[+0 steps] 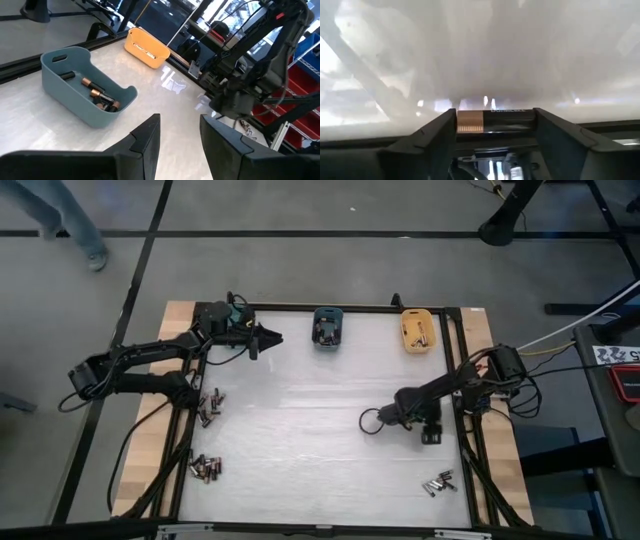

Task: Sort batteries
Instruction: Put the brown battery into the blue bin

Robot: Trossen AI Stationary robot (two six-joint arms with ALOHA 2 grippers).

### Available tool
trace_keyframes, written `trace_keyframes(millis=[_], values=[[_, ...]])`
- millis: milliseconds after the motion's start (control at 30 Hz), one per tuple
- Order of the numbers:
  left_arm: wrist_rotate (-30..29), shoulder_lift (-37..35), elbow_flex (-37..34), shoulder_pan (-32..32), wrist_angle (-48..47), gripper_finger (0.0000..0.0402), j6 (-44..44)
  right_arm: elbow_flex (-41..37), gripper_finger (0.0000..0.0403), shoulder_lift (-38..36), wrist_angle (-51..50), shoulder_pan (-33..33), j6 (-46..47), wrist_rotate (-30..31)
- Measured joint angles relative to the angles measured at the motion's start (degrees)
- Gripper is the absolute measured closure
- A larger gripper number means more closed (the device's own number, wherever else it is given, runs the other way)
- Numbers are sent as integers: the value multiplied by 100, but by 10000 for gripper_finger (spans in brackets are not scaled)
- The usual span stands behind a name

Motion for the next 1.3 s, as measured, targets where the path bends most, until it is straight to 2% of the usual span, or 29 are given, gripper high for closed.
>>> trace_keyframes(millis=[100,233,467,533,600,700,967,1133,1300], values=[[0,-1,0,-1,0,273,0,513,151,0,-181,-4,-32,202],[0,-1,0,-1,0,273,-1,1367,178,-2,-288,-4,-275,673],[136,-1,0,0,1,273,-97,2790,177,-4,-69,-310,-1325,2684],[179,-1,0,0,1,273,-129,3094,169,-7,261,-553,-1768,3060],[206,-1,0,-1,1,273,-133,3359,168,-7,751,-848,-2175,3192],[214,-1,0,-2,1,273,-187,3633,172,-7,1683,-1364,-2587,2901],[218,0,0,-1,-1,273,-321,3805,174,38,4434,-2811,-2582,1839],[220,1,0,-2,-15,273,-325,3801,173,500,4709,-3545,-2392,1080],[236,1,0,6,-7,273,-333,3798,166,897,5215,-3917,-1869,504]])
